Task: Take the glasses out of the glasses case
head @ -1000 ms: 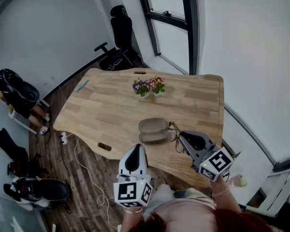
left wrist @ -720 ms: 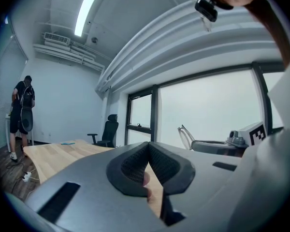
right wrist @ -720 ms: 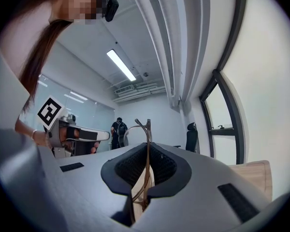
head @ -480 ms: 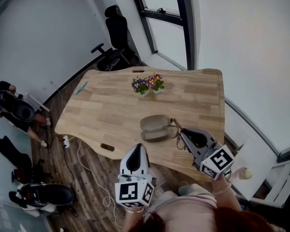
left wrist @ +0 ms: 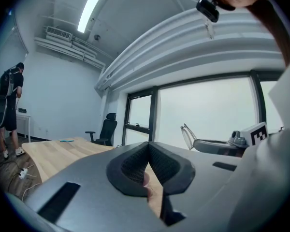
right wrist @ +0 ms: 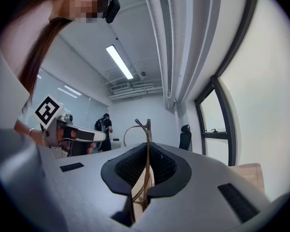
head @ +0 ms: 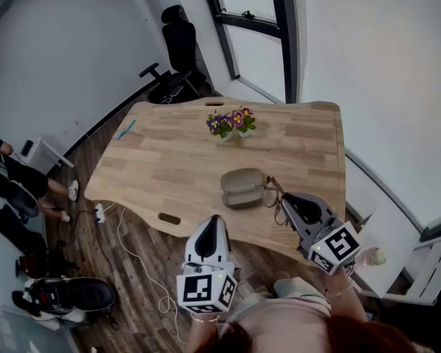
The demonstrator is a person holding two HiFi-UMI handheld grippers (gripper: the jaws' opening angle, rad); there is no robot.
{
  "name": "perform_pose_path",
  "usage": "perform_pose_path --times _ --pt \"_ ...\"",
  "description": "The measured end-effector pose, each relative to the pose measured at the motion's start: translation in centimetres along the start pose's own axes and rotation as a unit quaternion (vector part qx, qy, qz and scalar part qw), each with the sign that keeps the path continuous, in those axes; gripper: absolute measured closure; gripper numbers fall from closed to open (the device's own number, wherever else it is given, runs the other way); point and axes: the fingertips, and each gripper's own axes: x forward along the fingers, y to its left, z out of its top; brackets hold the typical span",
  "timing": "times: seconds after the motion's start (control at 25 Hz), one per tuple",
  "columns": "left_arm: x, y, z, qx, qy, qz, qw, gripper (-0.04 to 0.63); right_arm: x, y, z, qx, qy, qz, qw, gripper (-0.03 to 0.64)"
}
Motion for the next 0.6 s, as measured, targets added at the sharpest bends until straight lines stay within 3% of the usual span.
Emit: perform_pose_path --times 0.6 --pt "-3.2 2.0 -0.9 0.0 0.003 -0.027 0.9996 0.595 -1.4 3.2 0.4 -0.027 0.012 -0.044 0.999 0.604"
